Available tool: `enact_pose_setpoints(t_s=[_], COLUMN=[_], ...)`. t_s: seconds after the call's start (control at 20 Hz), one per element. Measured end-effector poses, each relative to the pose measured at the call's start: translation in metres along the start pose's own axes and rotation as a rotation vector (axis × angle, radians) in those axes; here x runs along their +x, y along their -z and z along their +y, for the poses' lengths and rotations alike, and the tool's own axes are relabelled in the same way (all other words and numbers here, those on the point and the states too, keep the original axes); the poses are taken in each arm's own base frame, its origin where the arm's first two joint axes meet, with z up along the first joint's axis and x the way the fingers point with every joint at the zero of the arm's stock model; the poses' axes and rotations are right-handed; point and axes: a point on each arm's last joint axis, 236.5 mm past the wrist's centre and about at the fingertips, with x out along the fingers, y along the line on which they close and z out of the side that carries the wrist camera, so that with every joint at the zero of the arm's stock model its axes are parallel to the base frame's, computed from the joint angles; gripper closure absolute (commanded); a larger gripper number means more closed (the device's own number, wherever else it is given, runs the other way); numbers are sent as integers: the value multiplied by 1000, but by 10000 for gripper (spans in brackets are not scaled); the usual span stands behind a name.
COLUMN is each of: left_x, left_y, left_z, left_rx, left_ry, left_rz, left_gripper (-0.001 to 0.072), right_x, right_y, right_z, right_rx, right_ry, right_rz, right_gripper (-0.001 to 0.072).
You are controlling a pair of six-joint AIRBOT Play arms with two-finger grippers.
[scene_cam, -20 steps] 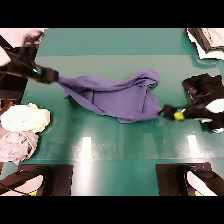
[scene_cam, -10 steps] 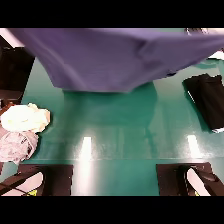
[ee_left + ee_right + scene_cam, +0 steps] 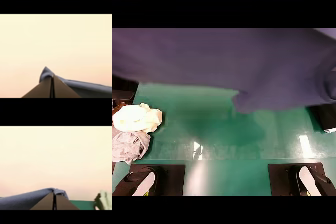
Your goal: Fold the shirts.
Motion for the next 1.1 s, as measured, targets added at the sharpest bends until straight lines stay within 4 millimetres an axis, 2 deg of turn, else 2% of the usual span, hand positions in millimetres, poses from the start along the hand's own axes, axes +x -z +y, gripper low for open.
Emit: enact_pose_setpoints(t_s=[0.05,0.15,0.25,0.3,0.35,0.45,0.5,0.6,0.75,0.85,0.95,1.1], left_x=[-2,7,28,41,53,71,74,75,72,75,85,108], left_y=[2,27,75,112,150,241,284,365,461,505,539,570], left_z=[0,5,17,25,31,42,45,53,61,65,72,84], left_rx=[2,-15,-56,-88,-123,-203,-243,-315,-409,-443,-451,-438], left_ry=[-1,-6,-15,-18,-19,-12,-7,-6,-11,-7,-3,-6], left_rz=[6,75,200,299,403,653,771,993,1226,1301,1311,1254], left_gripper=[682,682,682,681,682,681,681,681,681,681,681,681], right_x=[-1,6,23,35,48,74,89,107,130,147,169,207], right_y=[0,12,39,60,86,144,184,252,350,399,436,476], right_z=[-3,-16,-33,-44,-53,-63,-69,-69,-60,-53,-52,-51], right_rx=[-17,-14,36,80,131,219,255,280,279,265,251,237], right_ry=[20,54,54,44,22,-23,-30,-44,-54,-54,-36,-6], right_rz=[16,90,198,272,357,532,654,861,1137,1237,1267,1230], right_gripper=[700,700,700,700,700,700,700,700,700,700,700,700])
